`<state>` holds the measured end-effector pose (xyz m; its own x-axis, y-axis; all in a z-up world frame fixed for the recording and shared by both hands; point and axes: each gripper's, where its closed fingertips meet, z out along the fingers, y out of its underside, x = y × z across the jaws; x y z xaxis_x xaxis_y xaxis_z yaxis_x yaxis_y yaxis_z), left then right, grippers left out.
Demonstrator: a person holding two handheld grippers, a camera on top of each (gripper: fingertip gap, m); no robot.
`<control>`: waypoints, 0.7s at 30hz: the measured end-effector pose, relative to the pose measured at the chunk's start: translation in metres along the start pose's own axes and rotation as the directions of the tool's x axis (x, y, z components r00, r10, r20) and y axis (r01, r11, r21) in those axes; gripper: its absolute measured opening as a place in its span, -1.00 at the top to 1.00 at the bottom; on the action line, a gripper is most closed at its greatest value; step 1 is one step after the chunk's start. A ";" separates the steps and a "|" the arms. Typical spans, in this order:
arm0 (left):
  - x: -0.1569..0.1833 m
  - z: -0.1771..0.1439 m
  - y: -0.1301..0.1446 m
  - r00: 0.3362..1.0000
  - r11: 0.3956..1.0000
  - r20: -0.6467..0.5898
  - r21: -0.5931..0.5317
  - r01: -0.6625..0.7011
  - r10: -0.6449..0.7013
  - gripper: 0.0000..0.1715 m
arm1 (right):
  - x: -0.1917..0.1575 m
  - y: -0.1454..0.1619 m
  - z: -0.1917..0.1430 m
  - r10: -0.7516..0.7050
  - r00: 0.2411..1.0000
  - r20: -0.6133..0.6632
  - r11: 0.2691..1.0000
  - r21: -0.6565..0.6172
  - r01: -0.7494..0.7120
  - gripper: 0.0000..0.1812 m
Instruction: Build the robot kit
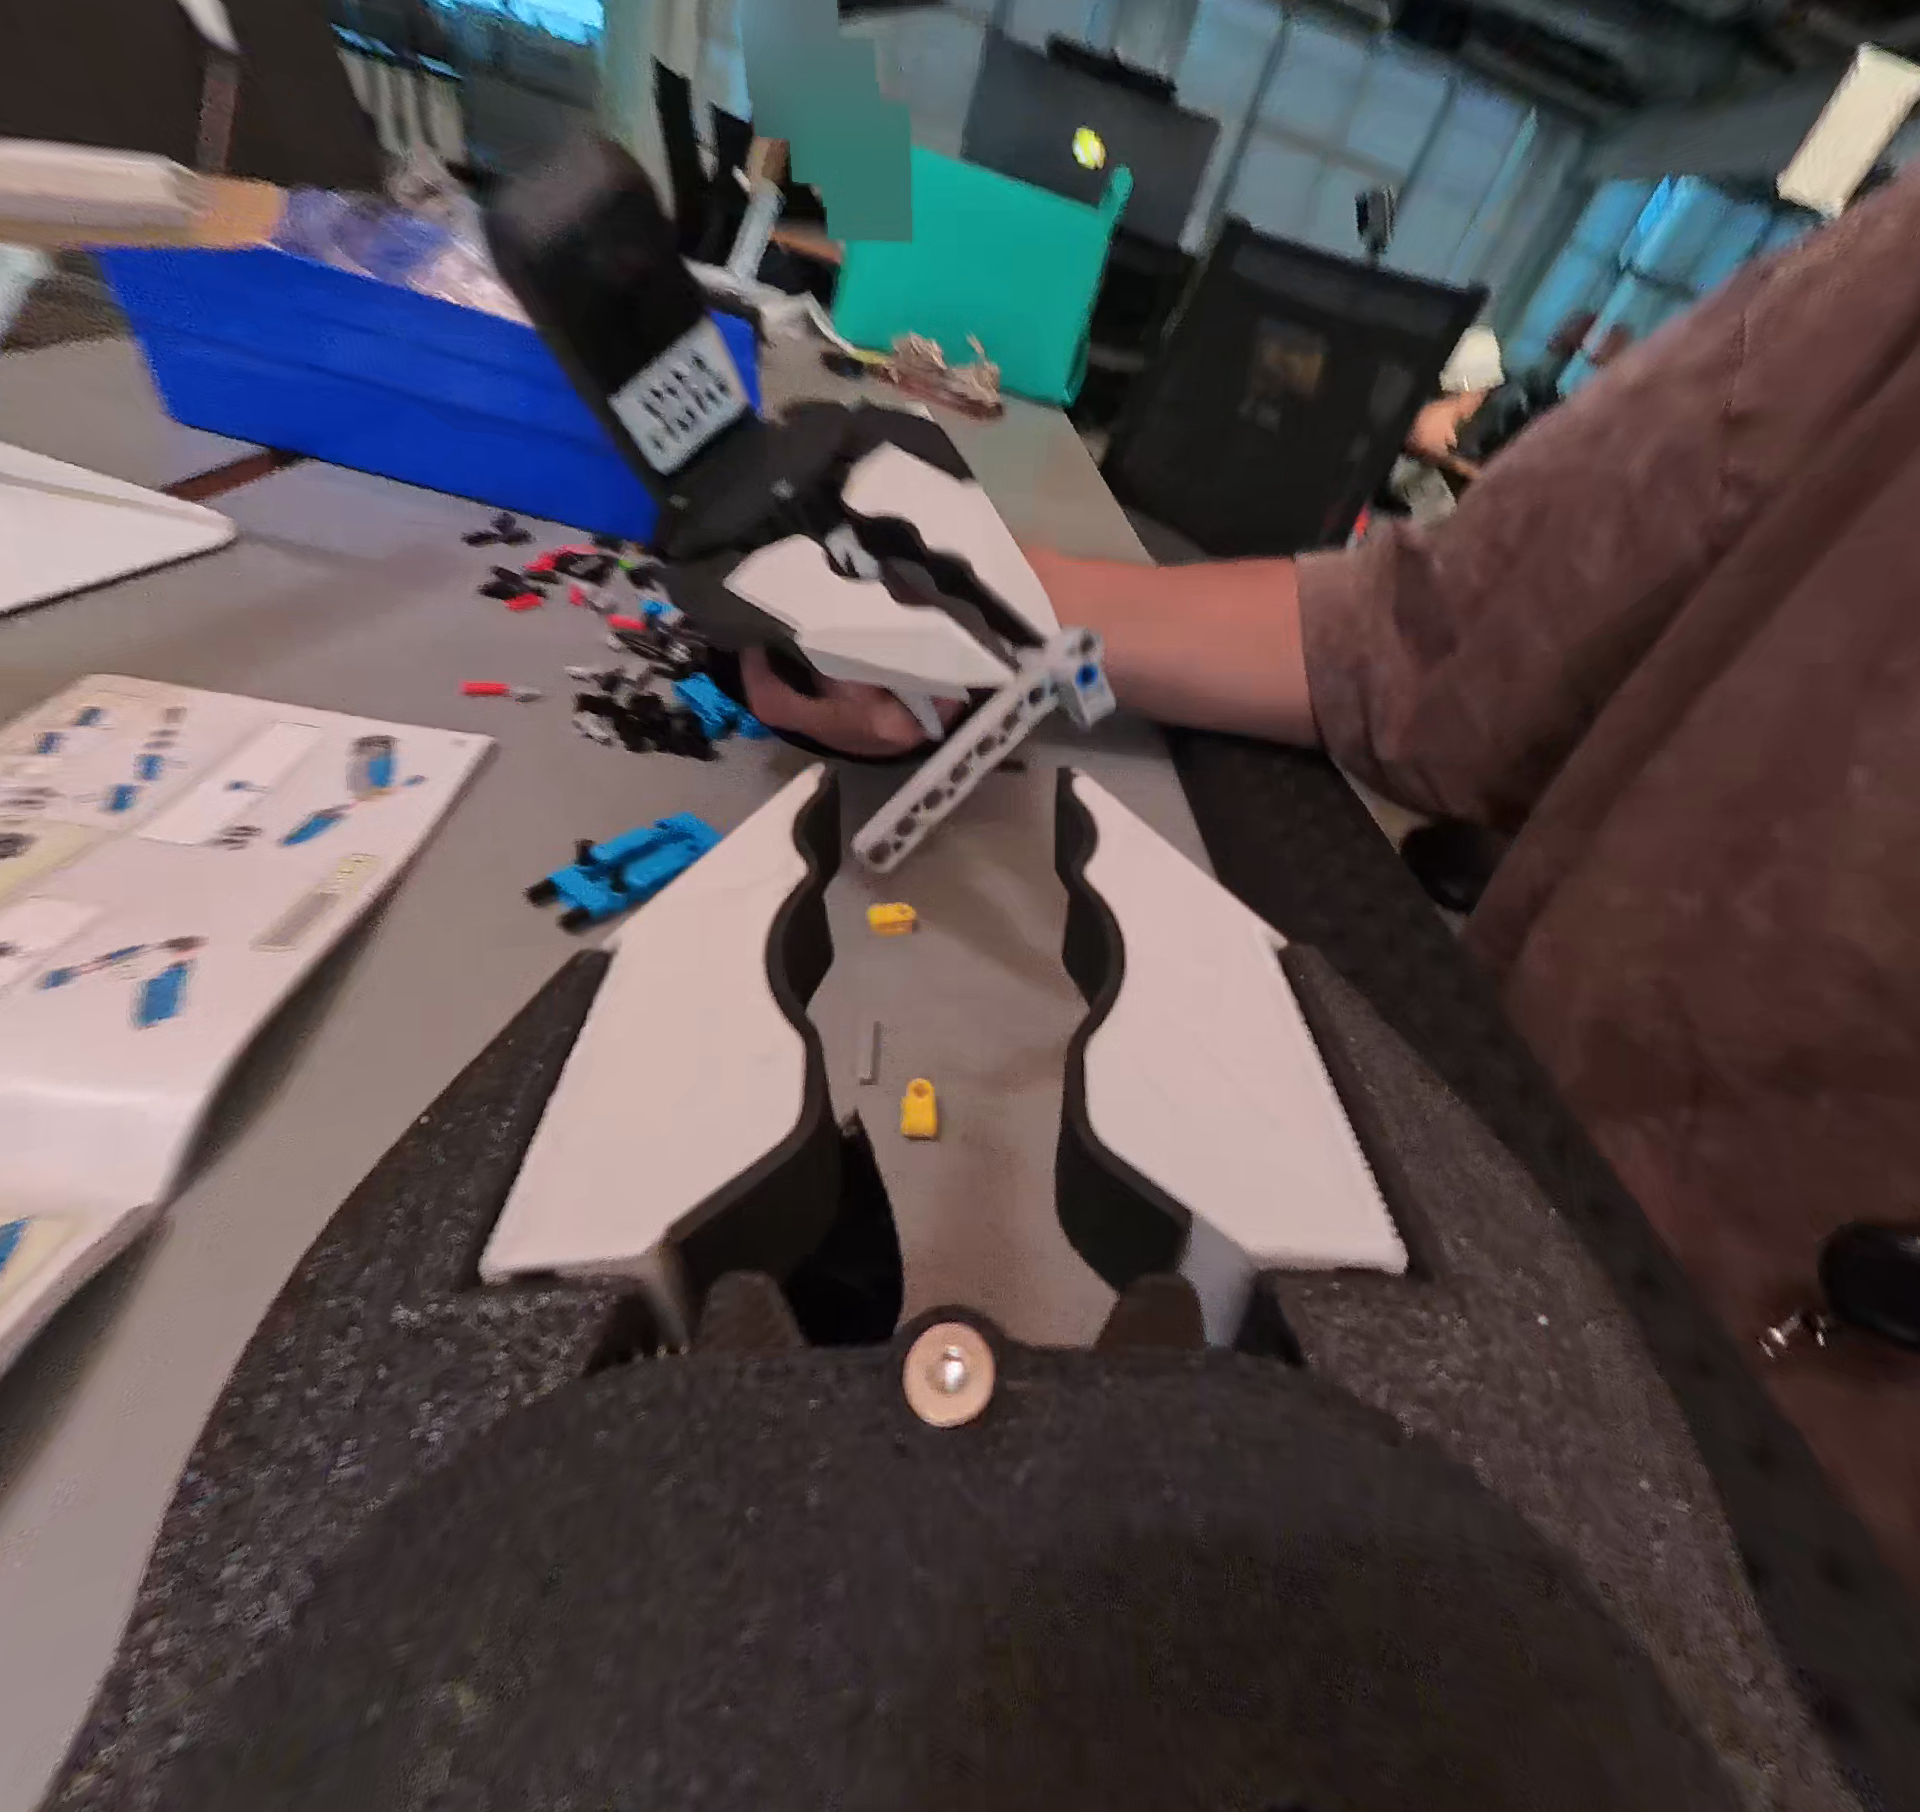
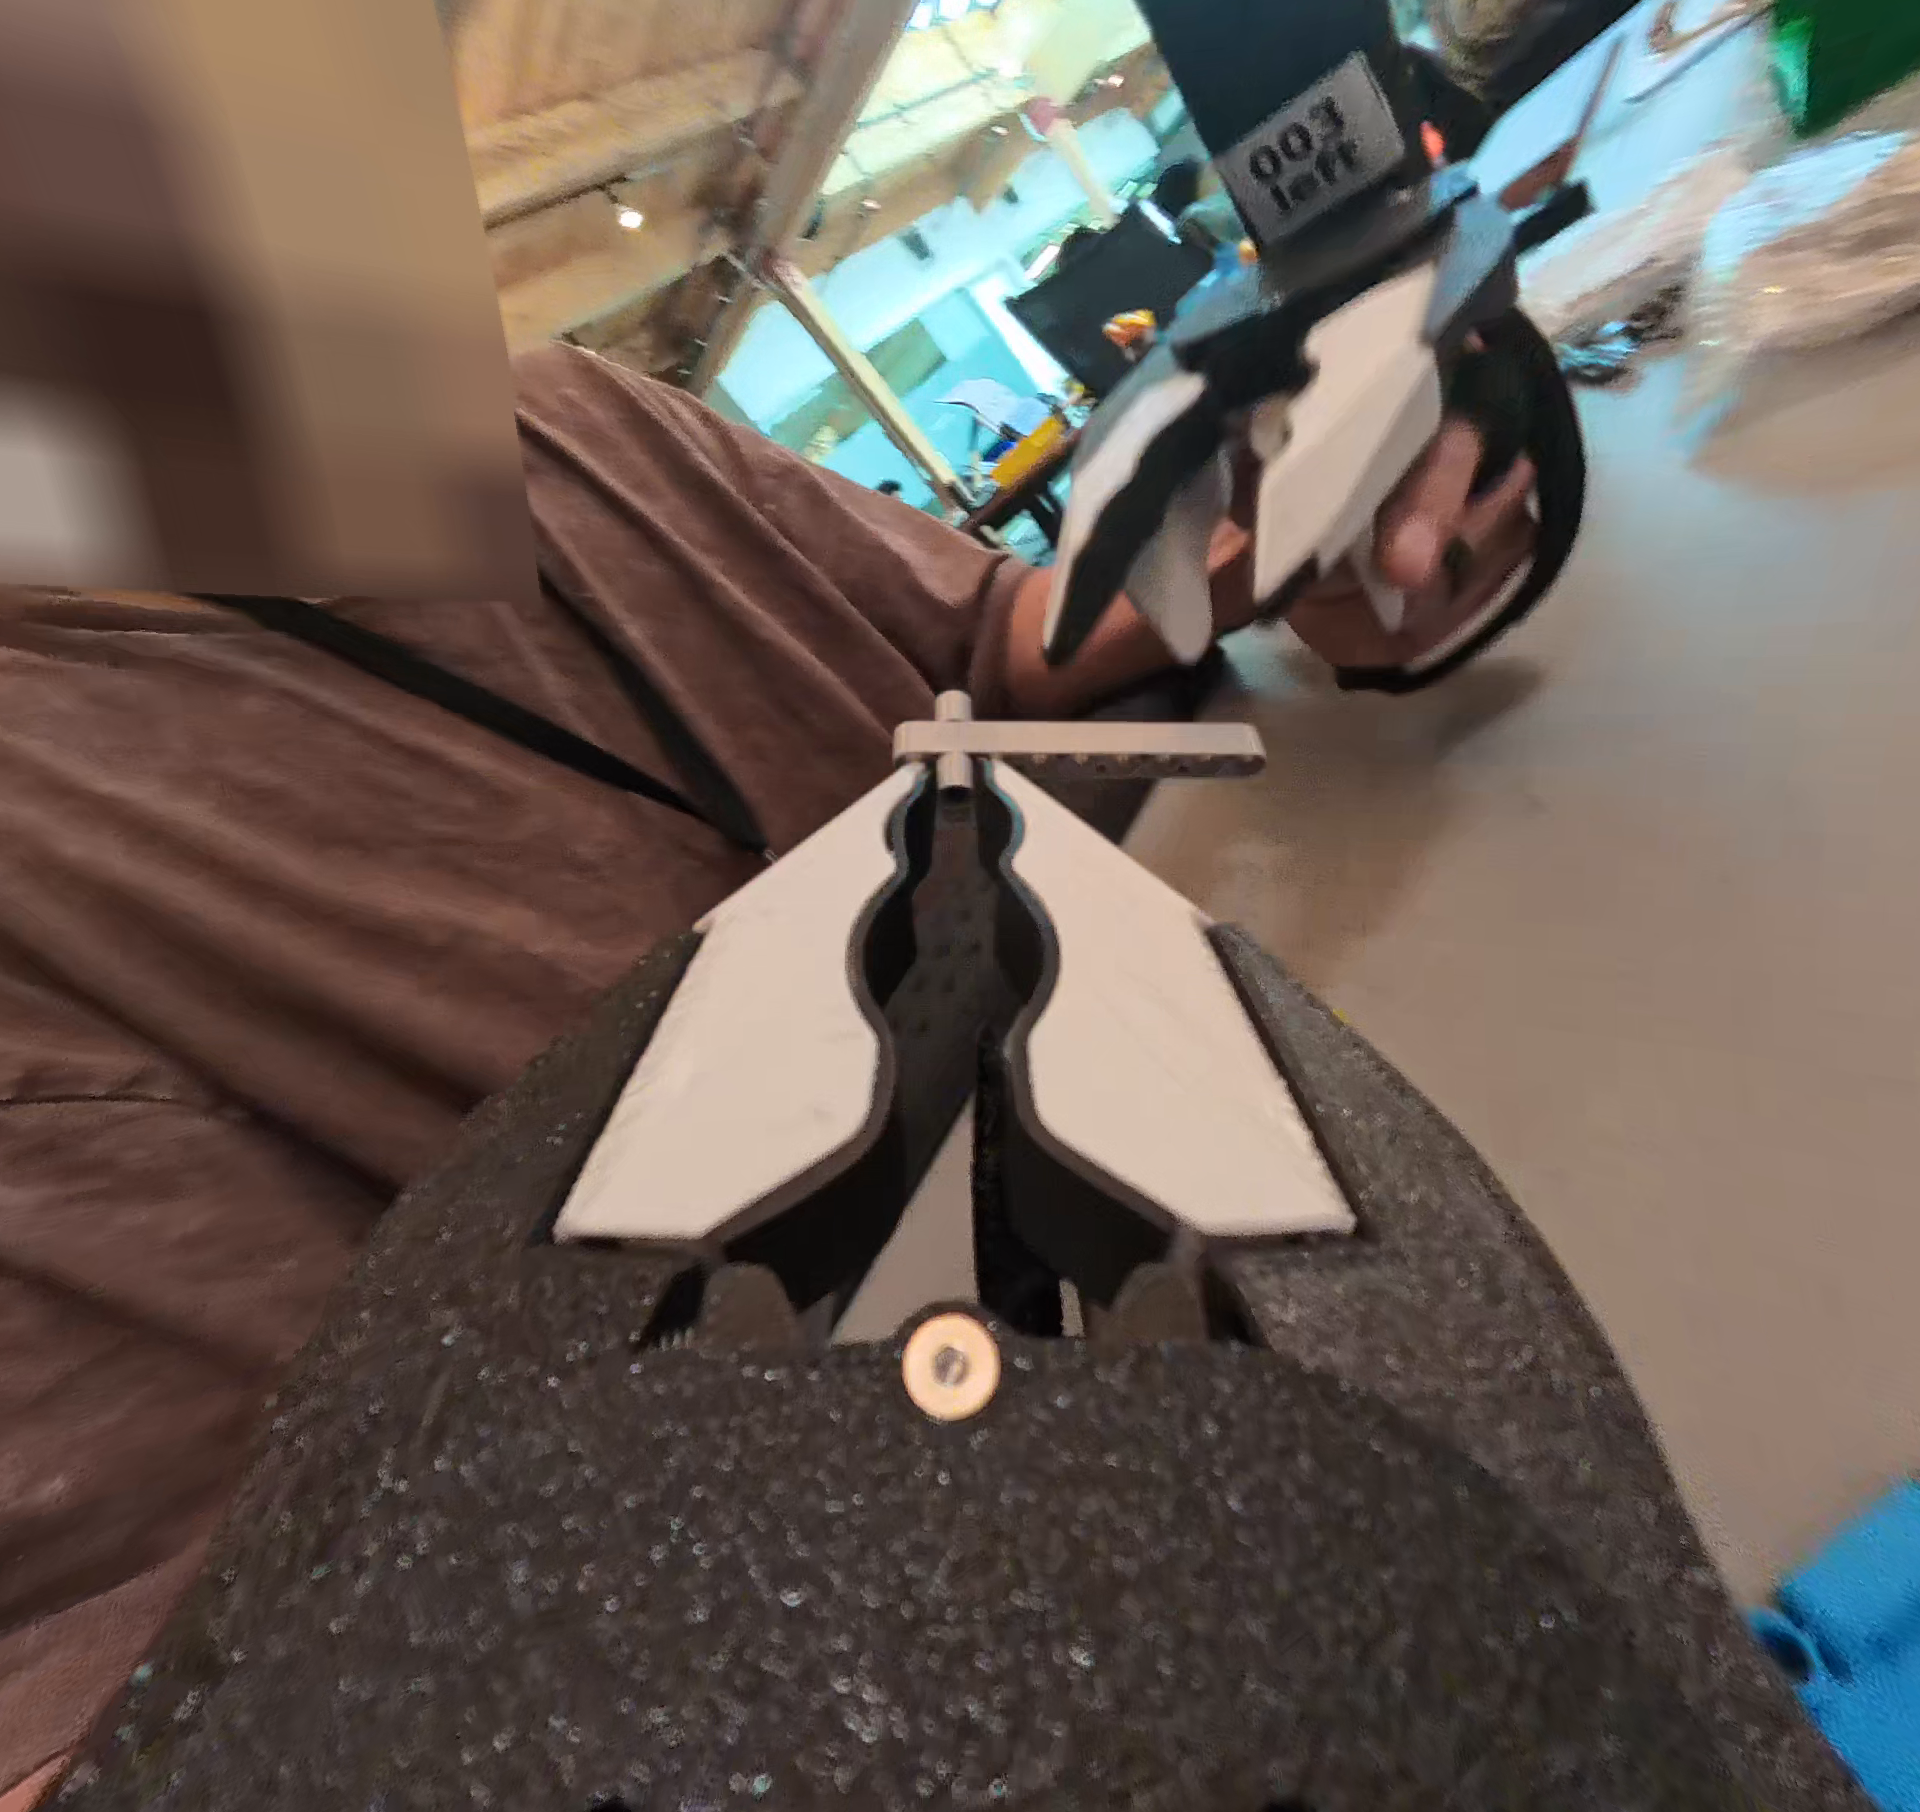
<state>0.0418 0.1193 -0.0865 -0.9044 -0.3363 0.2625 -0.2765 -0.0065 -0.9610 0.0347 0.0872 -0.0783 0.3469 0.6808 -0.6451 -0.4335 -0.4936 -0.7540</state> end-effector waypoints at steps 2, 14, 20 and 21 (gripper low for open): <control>0.011 0.010 0.009 0.999 0.999 -0.047 -0.045 0.013 -0.015 0.53 | -0.008 0.000 0.004 -0.005 0.999 0.048 1.000 -0.001 0.005 0.92; 0.027 0.030 0.021 0.994 0.987 -0.016 -0.120 -0.107 0.106 1.00 | -0.008 0.005 0.007 -0.013 1.000 0.009 1.000 -0.029 0.013 0.92; 0.003 0.032 0.026 0.964 0.966 0.150 -0.169 -0.194 0.220 0.69 | -0.005 -0.002 -0.001 -0.018 1.000 -0.007 1.000 0.008 0.018 0.93; 0.003 0.034 0.029 0.965 0.966 0.147 -0.178 -0.190 0.217 0.63 | -0.006 -0.004 -0.001 -0.018 1.000 -0.003 1.000 0.016 0.018 0.93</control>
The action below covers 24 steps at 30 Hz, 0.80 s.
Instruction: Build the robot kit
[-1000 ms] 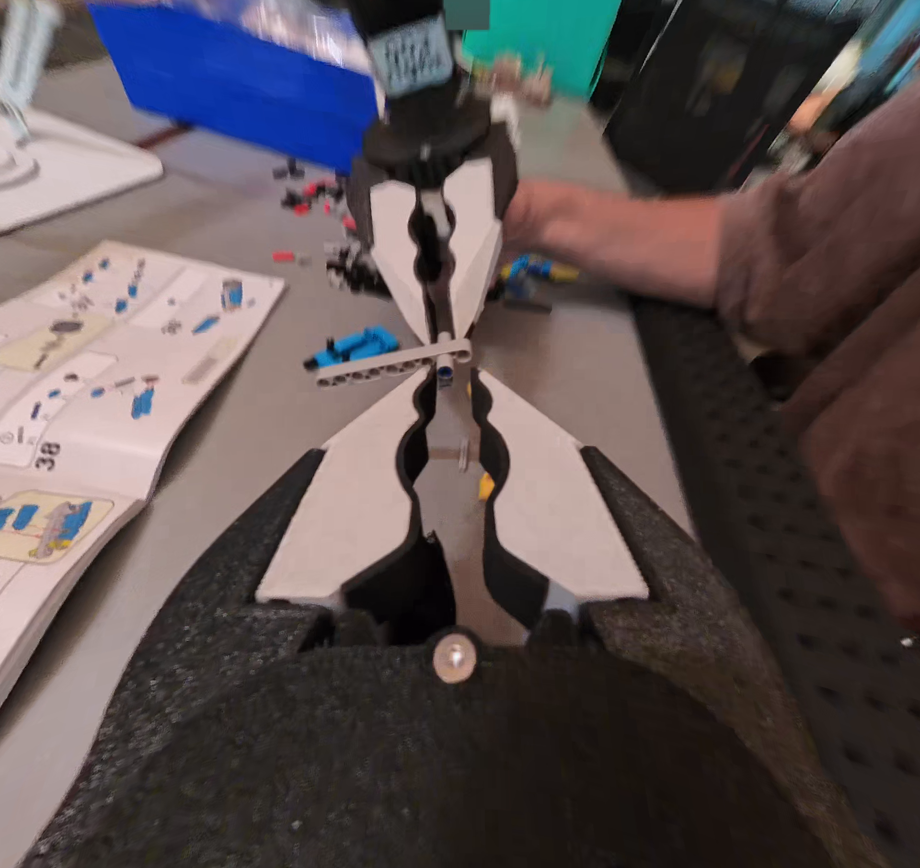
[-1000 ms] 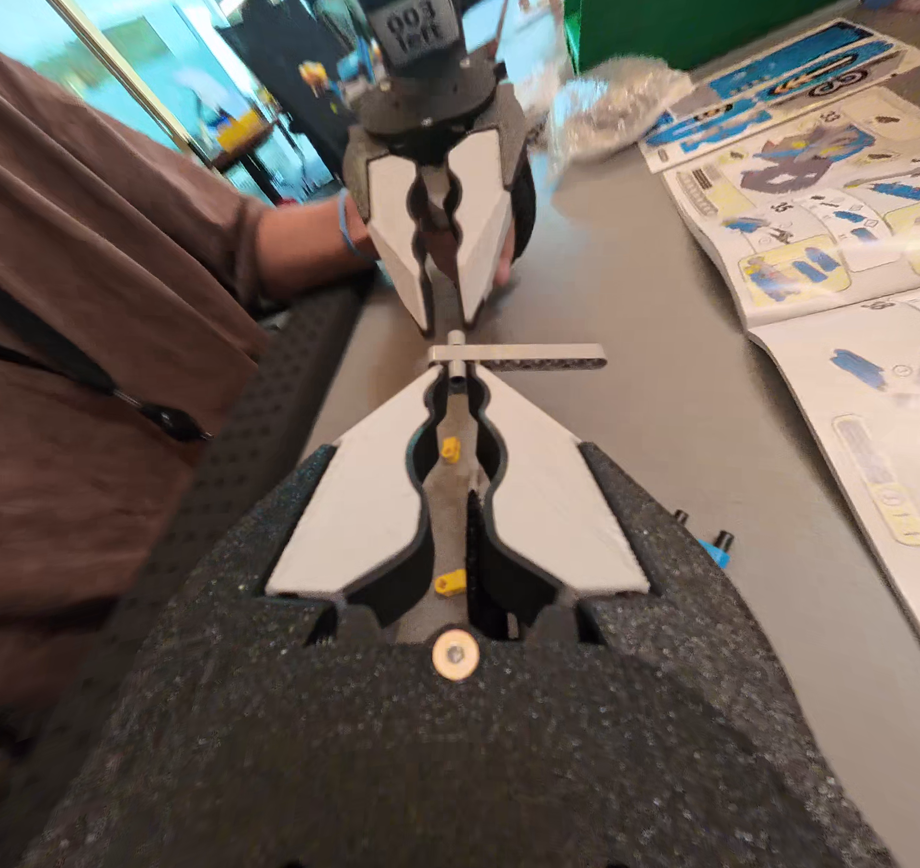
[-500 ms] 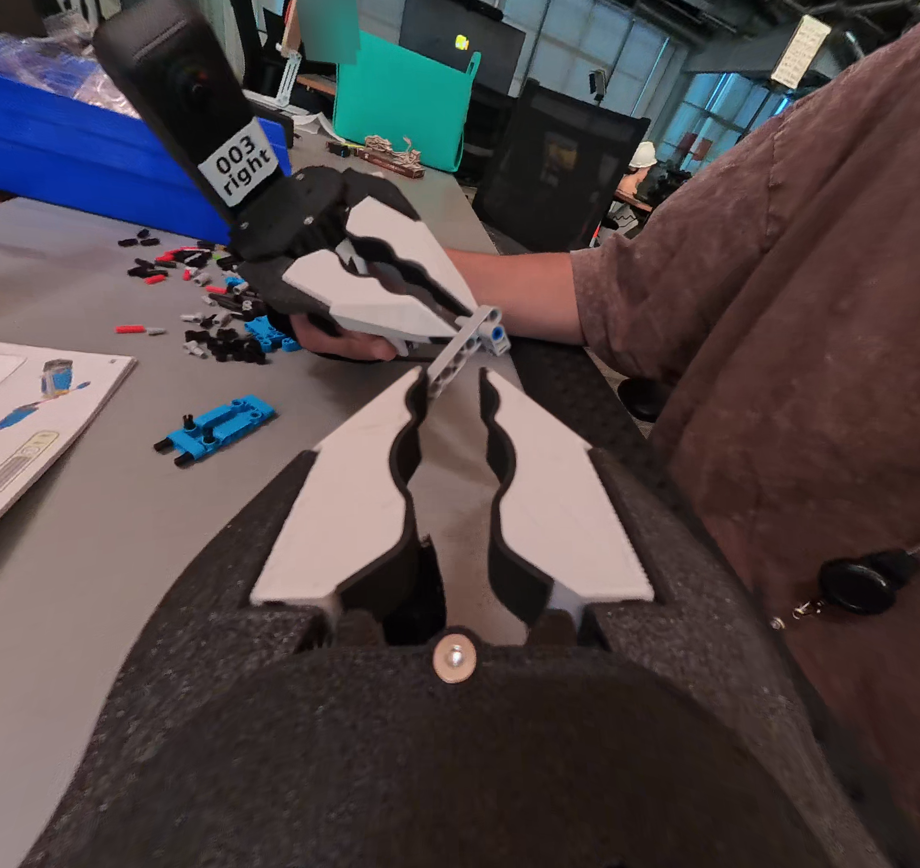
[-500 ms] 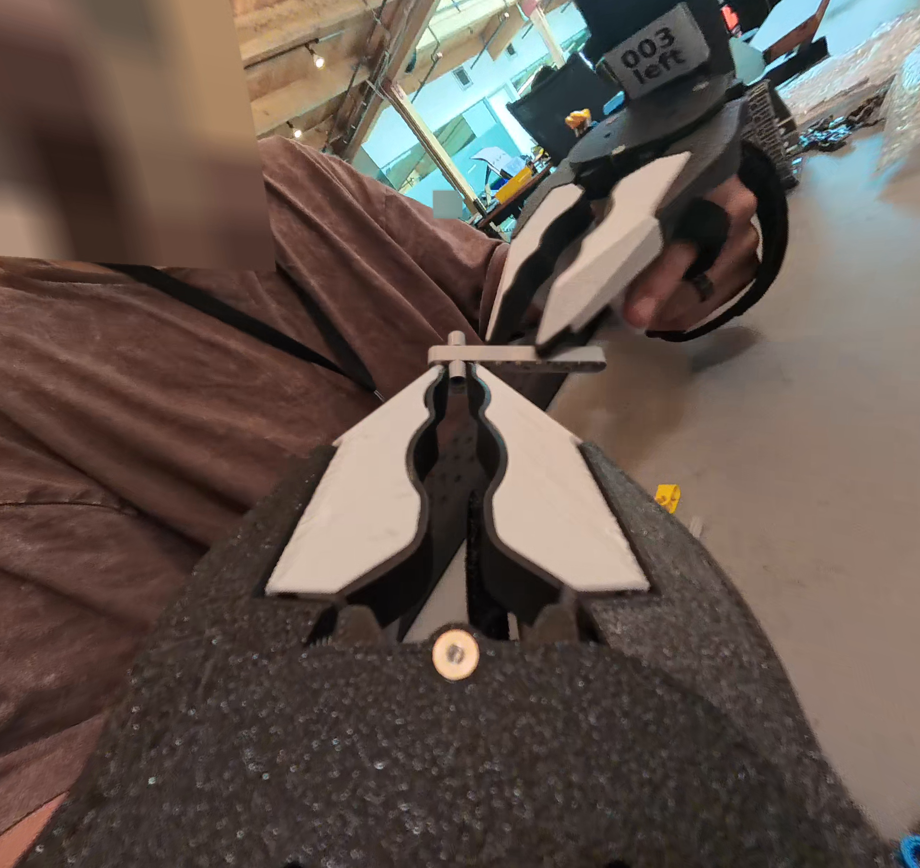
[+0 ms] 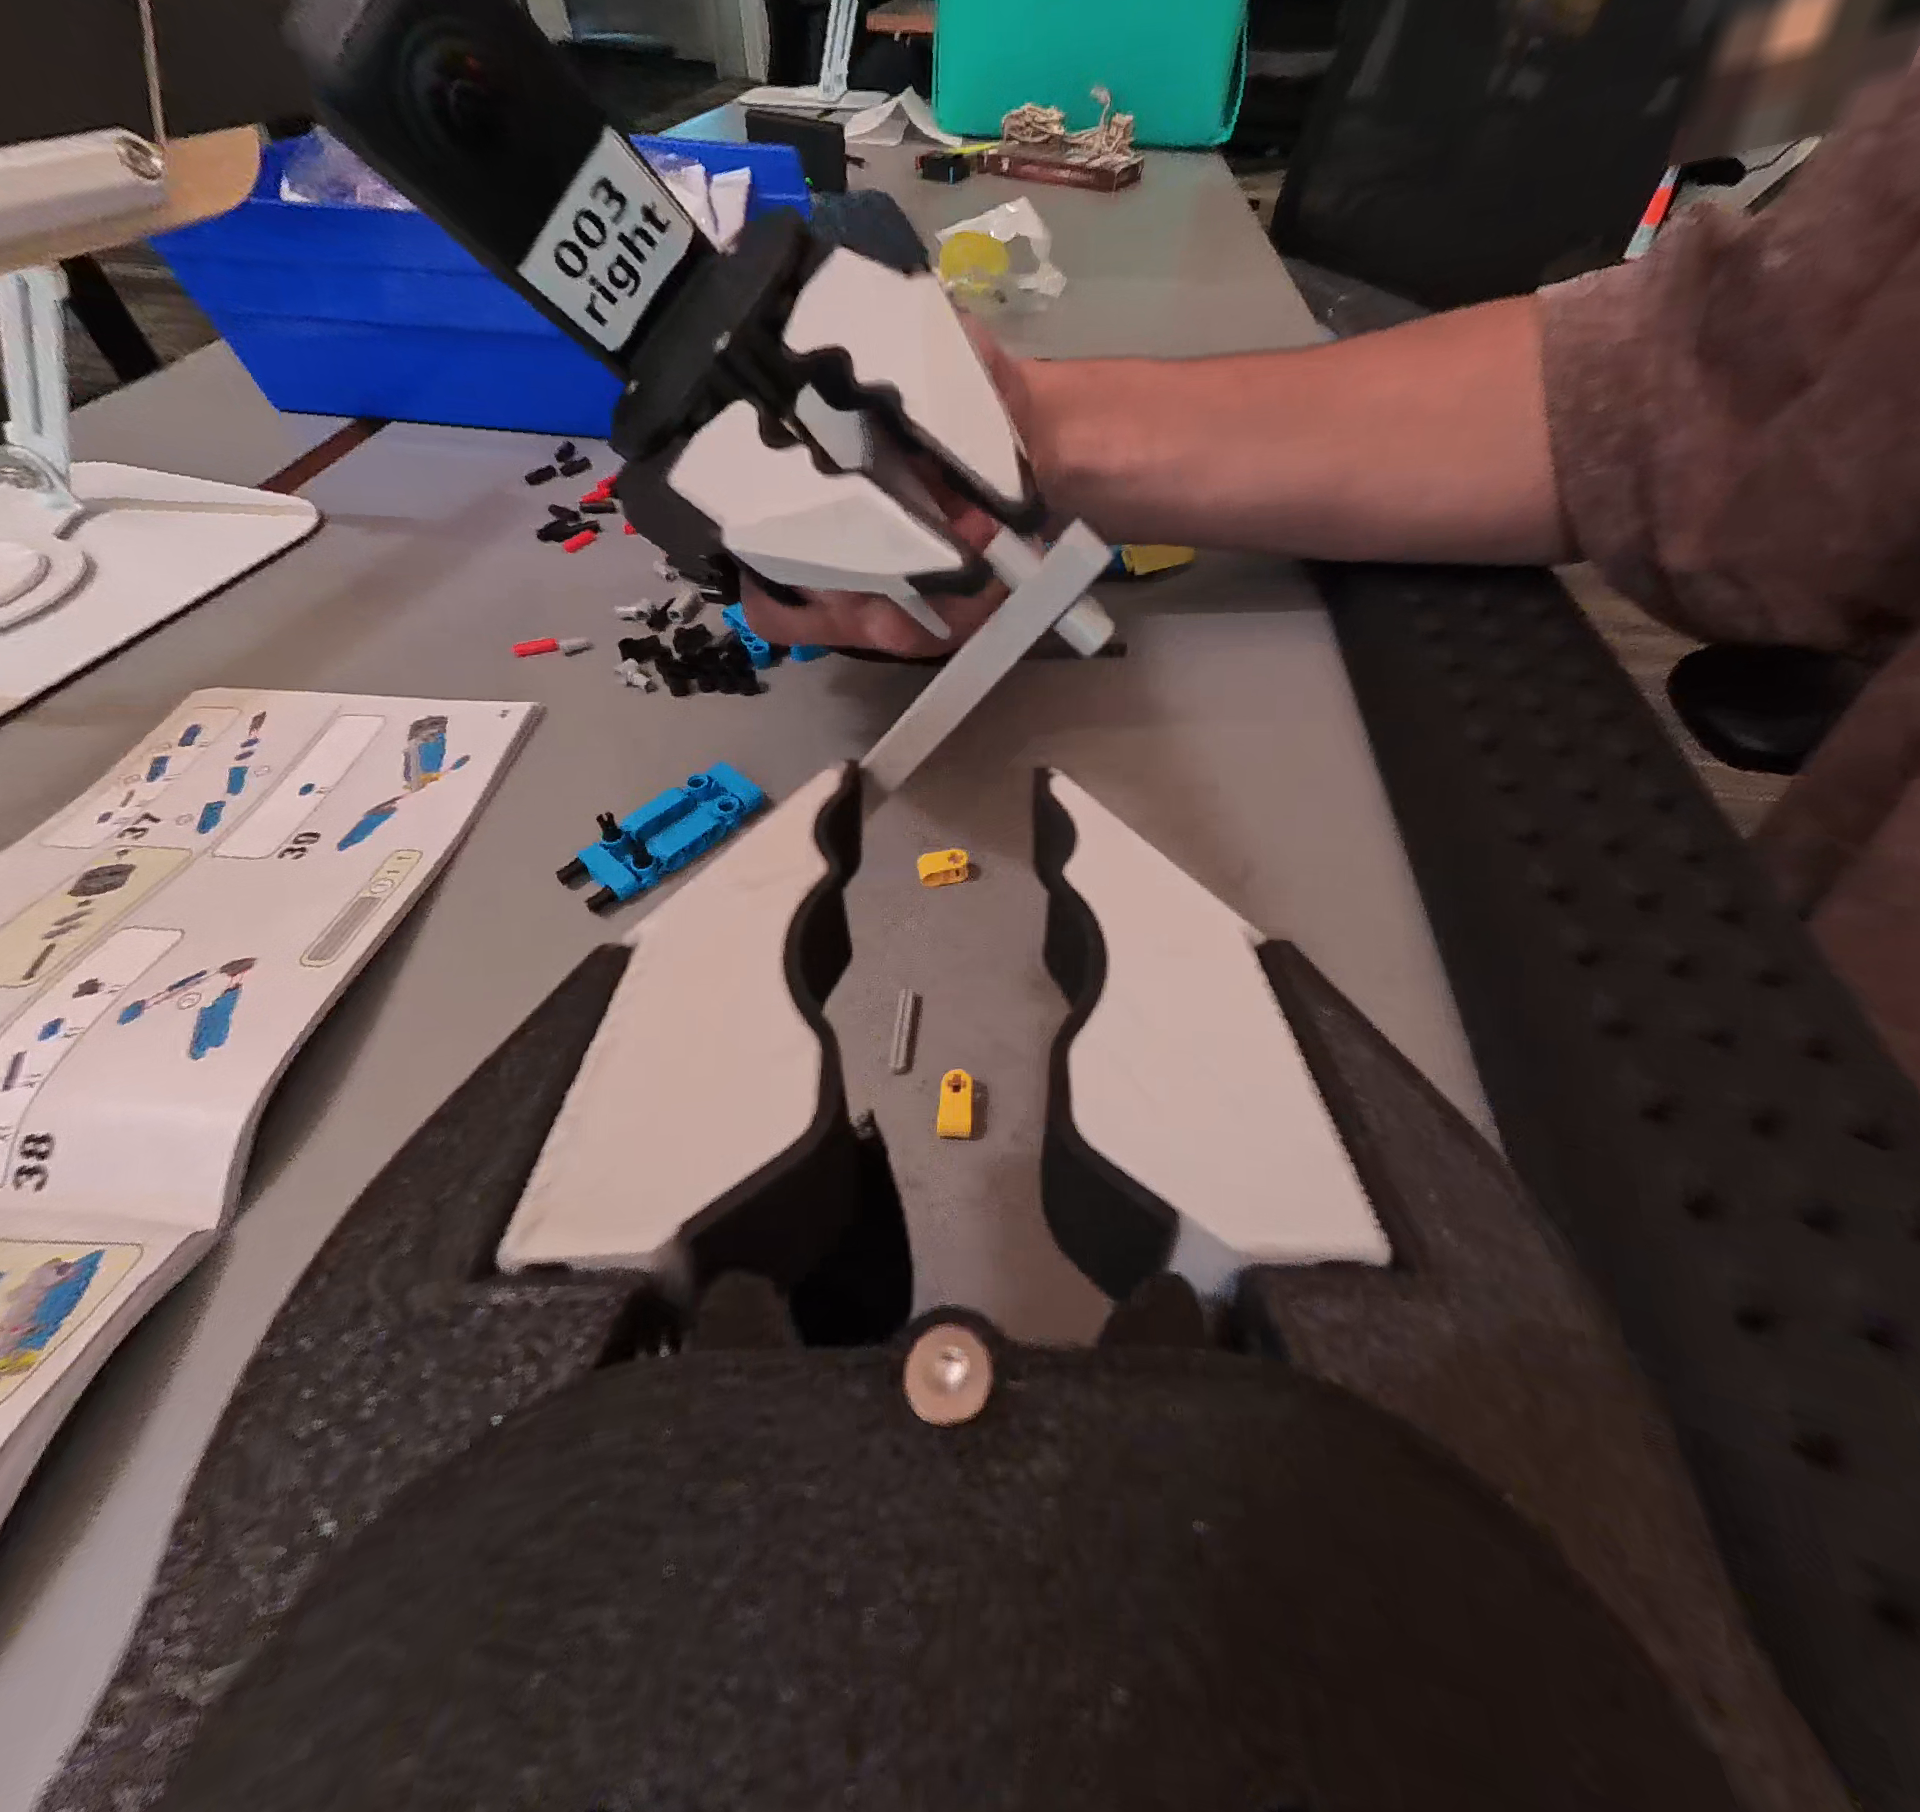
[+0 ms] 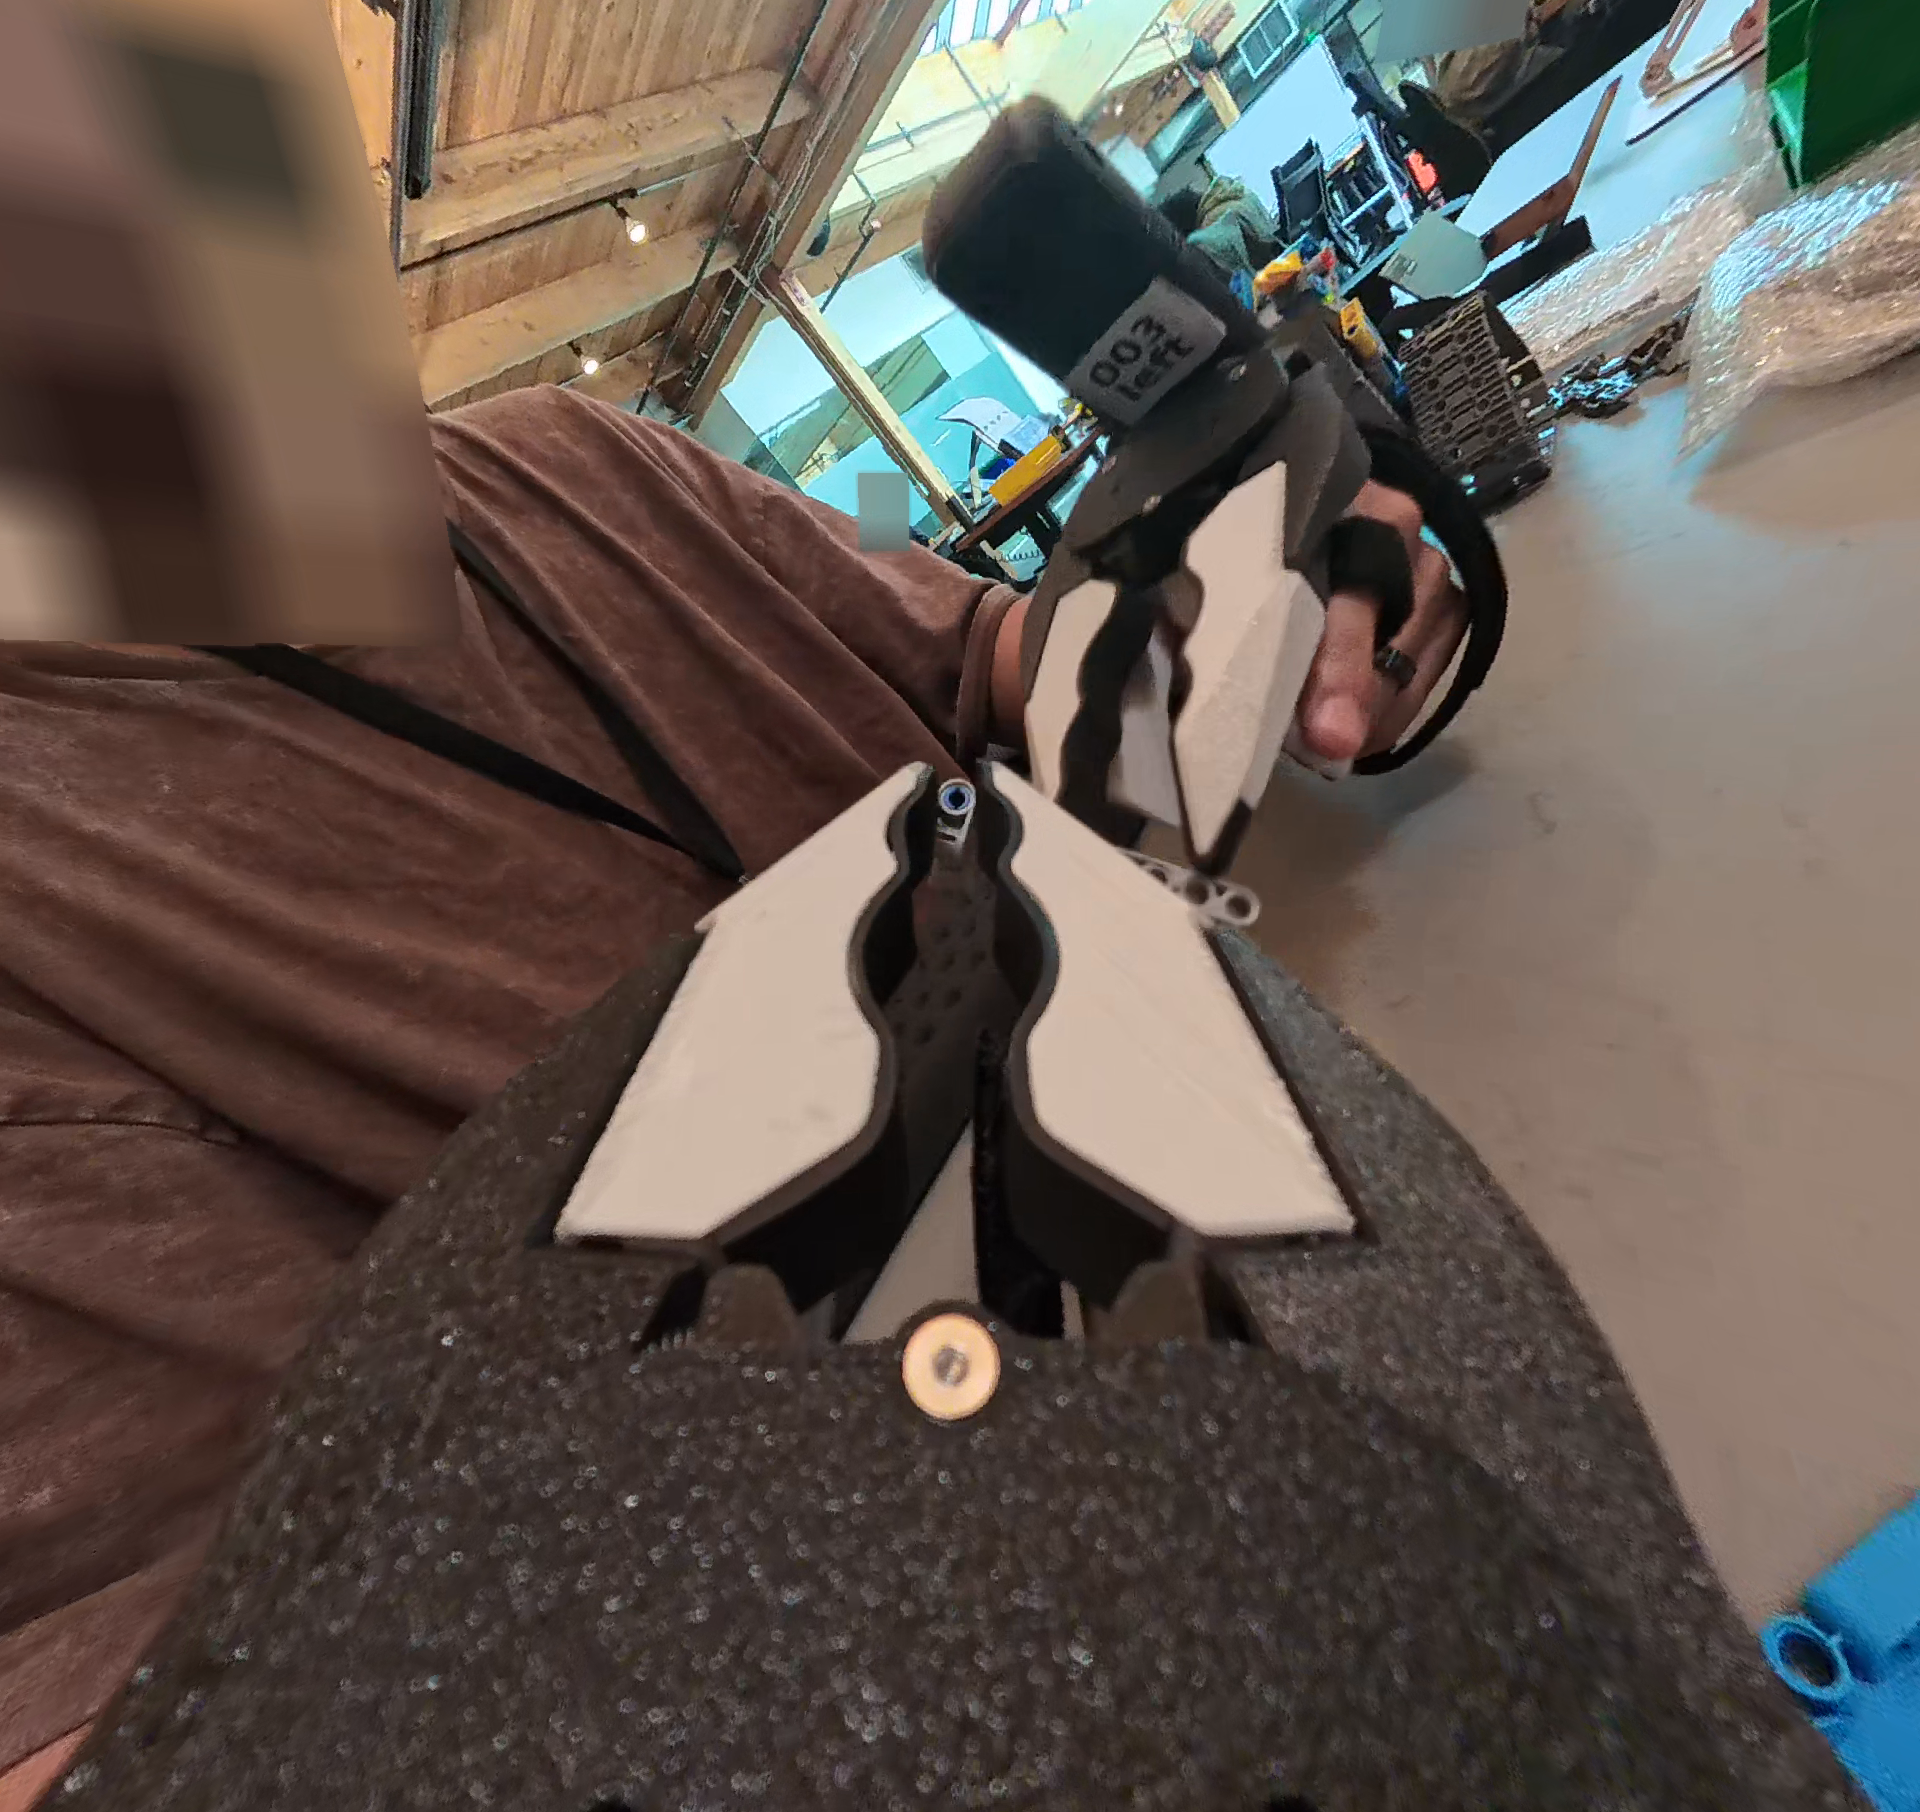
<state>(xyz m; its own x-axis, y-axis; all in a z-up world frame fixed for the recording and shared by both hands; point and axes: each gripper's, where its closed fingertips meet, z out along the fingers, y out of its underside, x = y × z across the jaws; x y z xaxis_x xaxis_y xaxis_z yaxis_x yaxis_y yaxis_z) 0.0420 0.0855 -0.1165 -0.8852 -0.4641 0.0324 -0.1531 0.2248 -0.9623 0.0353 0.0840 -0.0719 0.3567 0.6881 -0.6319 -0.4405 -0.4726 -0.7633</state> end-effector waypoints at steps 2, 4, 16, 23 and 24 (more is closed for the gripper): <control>0.001 0.004 0.001 1.000 1.000 0.007 -0.007 -0.004 0.004 0.55 | 0.001 -0.002 -0.001 -0.002 1.000 -0.005 1.000 0.012 0.002 0.93; -0.002 0.006 -0.001 0.999 1.000 0.042 -0.001 -0.023 0.023 0.53 | 0.001 -0.002 -0.001 0.006 1.000 0.008 1.000 0.017 -0.007 0.93; 0.008 0.006 -0.008 0.999 0.998 -0.008 0.041 -0.037 0.037 1.00 | 0.013 0.001 0.004 0.039 0.999 0.006 0.998 0.047 -0.039 1.00; -0.018 0.004 0.006 0.995 0.999 0.092 -0.020 0.032 -0.030 1.00 | 0.035 -0.024 -0.019 0.026 0.986 -0.162 0.983 0.186 0.005 1.00; -0.024 0.002 0.007 0.992 0.999 0.118 -0.023 0.040 -0.037 1.00 | 0.037 -0.027 -0.026 0.019 0.980 -0.199 0.978 0.205 0.023 1.00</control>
<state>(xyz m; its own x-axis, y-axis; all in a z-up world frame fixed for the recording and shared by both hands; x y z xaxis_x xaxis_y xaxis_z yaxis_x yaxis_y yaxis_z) 0.0628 0.0964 -0.1248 -0.8208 -0.5701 0.0359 -0.1986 0.2258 -0.9537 0.0819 0.1081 -0.0780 0.5050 0.5561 -0.6600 -0.5918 -0.3335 -0.7338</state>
